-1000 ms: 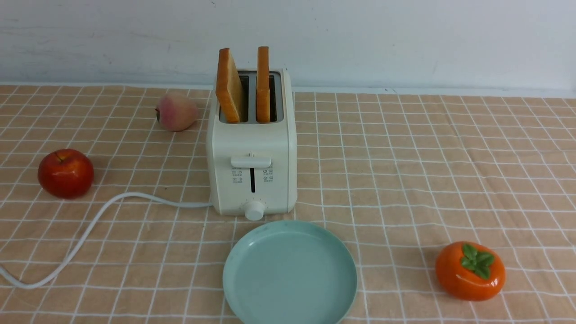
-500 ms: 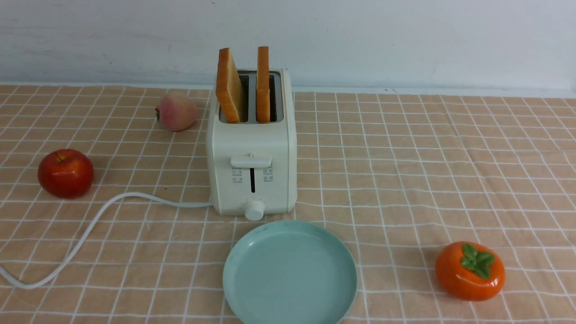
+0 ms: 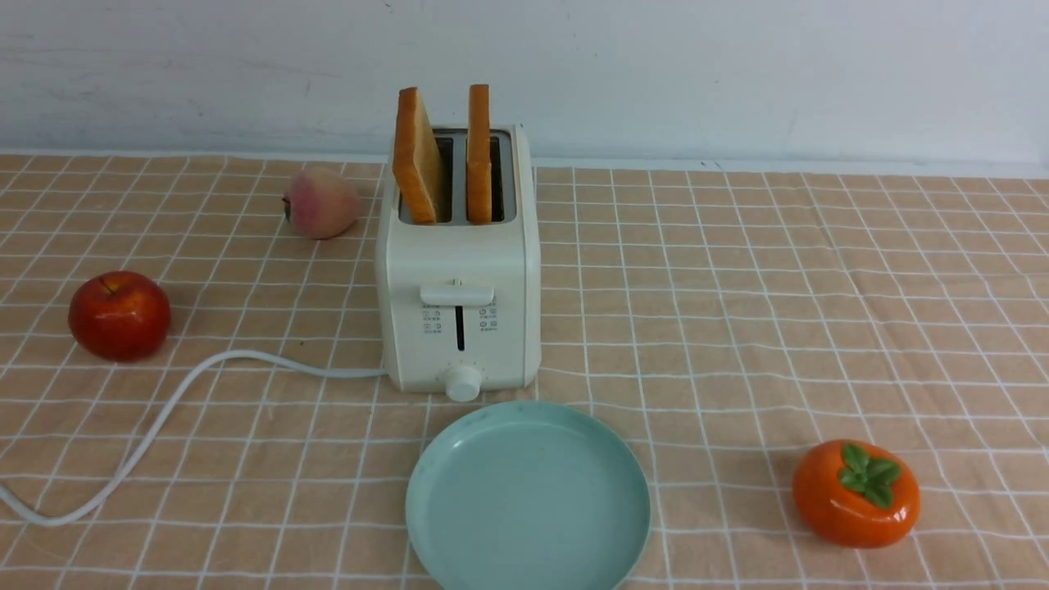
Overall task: Take toasted bread from bread machine on light coffee tablecloth place on plate.
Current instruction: 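Grasp the toast slice in the toaster and pull it up out of the slot with the right gripper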
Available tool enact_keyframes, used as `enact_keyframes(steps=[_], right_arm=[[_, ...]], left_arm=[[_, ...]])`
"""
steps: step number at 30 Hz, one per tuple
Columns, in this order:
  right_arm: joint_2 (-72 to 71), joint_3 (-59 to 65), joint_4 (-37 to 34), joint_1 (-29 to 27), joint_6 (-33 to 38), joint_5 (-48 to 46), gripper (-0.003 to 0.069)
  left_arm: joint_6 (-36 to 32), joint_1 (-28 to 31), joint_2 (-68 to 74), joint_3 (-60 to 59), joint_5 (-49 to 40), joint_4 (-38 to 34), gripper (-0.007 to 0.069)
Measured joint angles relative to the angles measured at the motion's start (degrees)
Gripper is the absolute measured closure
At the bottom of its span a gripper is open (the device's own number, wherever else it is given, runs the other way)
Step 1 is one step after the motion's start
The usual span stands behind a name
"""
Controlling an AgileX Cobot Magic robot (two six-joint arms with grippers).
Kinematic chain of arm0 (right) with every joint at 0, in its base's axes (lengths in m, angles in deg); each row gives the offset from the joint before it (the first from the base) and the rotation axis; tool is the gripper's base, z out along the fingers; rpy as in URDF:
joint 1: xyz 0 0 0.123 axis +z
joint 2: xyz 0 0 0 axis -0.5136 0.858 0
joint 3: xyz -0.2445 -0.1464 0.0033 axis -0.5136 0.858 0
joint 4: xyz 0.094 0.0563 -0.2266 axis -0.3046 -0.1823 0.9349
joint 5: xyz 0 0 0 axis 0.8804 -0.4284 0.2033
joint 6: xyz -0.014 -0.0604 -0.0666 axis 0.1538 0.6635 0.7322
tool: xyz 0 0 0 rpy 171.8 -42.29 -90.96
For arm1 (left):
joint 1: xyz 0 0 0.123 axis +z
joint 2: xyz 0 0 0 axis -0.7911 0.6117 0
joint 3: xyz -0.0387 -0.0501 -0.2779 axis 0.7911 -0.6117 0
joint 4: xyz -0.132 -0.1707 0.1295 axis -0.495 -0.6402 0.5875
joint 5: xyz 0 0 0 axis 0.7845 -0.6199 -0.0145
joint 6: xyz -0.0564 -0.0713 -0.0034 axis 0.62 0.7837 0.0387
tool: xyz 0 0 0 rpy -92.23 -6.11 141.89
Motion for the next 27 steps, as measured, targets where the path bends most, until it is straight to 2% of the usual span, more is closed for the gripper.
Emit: enact_keyframes(steps=[7,8,10,15,17,18,19,23,27], right_arm=[[0.0,0.0,-0.03,0.0,-10.4,8.19,0.0419],[0.0,0.0,-0.03,0.0,-13.44,9.07,0.0419],[0.0,0.0,-0.03,0.0,-14.95,10.13,0.0419],[0.0,-0.05,-4.16,0.0,-21.14,15.76,0.0419],[0.0,-1.3,-9.85,0.0,-21.9,15.83,0.0419],[0.0,-1.46,-10.25,0.0,-21.9,15.77,0.0419],[0.0,-3.21,-13.23,0.0,-21.21,15.65,0.0419],[1.38,-10.16,-17.63,0.0,-18.95,15.46,0.0419],[8.07,-23.36,-18.35,0.0,-16.31,11.51,0.0419]], left_arm=[[-0.39,0.0,0.0,0.0,0.07,1.57,0.038],[-0.15,0.0,0.0,0.0,1.14,1.11,0.038],[0.81,0.0,0.0,-0.12,2.86,-0.72,0.0382],[10.27,0.0,0.0,-0.12,21.02,-18.12,0.0384],[14.44,0.0,0.0,-0.12,30.92,-28.18,0.0384],[14.55,0.0,0.0,-0.12,31.85,-28.77,0.0384],[14.58,0.0,0.0,-0.12,40.34,-32.23,0.0384],[13.92,0.0,0.0,1.48,50.35,-34.04,0.0384],[10.76,0.0,0.15,11.22,50.32,-31.17,0.0384]])
